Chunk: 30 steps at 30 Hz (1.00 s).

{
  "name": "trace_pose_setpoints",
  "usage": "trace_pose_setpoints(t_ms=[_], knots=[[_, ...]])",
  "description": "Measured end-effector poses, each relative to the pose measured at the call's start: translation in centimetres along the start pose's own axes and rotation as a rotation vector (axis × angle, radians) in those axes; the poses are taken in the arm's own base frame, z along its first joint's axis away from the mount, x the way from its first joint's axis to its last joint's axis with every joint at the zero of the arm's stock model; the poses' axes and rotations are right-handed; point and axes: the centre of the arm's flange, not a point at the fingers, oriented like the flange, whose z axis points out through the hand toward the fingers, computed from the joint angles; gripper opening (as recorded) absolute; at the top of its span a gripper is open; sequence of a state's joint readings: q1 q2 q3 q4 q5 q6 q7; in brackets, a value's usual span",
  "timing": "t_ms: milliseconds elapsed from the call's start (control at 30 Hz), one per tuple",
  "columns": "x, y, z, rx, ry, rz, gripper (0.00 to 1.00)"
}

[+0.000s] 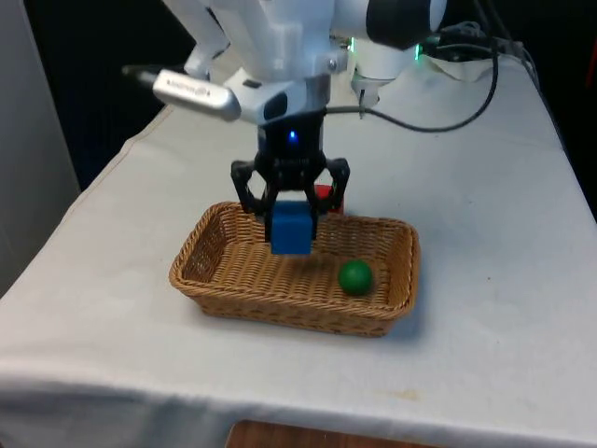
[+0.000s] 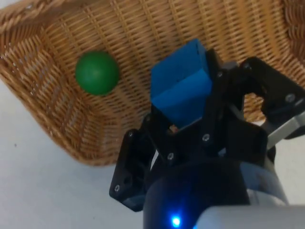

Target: Place all non-red objects into the basket.

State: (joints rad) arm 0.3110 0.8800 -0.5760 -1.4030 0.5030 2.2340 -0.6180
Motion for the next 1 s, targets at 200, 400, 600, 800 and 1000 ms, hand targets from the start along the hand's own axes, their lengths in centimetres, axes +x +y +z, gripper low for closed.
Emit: trace_pose_setpoints(t_ms=[200,400,600,800,1000], knots=[[0.3,0.1,1.6,0.002,-0.005,0.001,0.03],[0.2,0.6,3.8,0.014,-0.010,0.001,0.03],[0.4,1.2,4.6,0.024,0.000,0.004,0.18],[0.4,1.3,4.7,0.028,0.002,0.006,0.75],[0.4,1.3,4.7,0.029,0.003,0.006,1.00]])
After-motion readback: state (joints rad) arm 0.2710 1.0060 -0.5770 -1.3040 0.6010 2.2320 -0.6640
